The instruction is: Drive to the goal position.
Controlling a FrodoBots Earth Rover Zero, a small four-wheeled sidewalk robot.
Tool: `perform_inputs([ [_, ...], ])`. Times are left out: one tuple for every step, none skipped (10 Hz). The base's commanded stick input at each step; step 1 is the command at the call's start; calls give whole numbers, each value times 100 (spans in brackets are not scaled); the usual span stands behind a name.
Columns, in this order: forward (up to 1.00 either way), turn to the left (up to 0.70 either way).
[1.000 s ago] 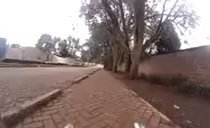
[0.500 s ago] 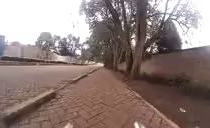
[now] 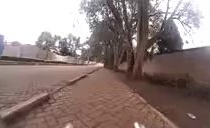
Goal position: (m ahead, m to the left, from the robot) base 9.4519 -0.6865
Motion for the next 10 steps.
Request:
perform_inputs([
  [50, 0],
  [50, 0],
  [50, 0],
  [50, 5],
  [50, 12],
  [50, 19],
  [50, 13],
  [50, 10],
  [50, 3],
  [50, 1],
])
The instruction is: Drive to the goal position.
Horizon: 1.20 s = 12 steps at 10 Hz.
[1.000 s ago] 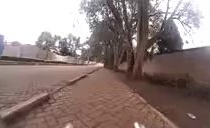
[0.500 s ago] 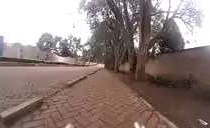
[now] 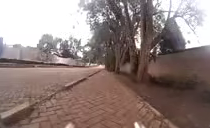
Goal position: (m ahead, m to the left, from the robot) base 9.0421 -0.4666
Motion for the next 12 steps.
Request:
perform_inputs([
  [50, 0],
  [50, 0],
  [50, 0],
  [50, 0],
  [50, 0],
  [50, 0],
  [50, 0],
  [50, 0],
  [50, 0],
  [50, 0],
  [50, 4],
  [50, 8],
])
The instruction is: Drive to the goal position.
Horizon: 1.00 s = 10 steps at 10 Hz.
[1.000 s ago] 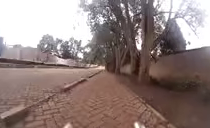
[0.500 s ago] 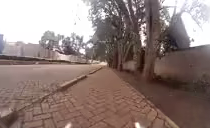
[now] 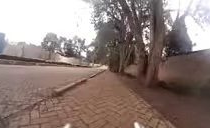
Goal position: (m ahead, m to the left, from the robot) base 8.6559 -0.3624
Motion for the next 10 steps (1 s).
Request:
perform_inputs([
  [50, 4],
  [50, 9],
  [50, 4],
  [50, 11],
  [50, 17],
  [50, 13],
  [50, 0],
  [50, 2],
  [50, 3],
  [50, 0],
])
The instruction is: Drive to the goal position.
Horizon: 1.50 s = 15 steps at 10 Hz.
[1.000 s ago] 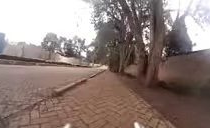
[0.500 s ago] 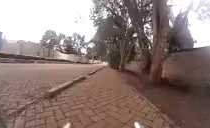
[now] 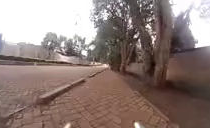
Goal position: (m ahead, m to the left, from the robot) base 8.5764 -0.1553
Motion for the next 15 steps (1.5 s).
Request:
perform_inputs([
  [50, 0],
  [50, 1],
  [50, 2],
  [50, 3],
  [50, 3],
  [50, 0],
  [50, 0],
  [50, 0],
  [50, 0],
  [50, 0],
  [50, 2],
  [50, 5],
  [50, 1],
  [50, 6],
  [50, 10],
])
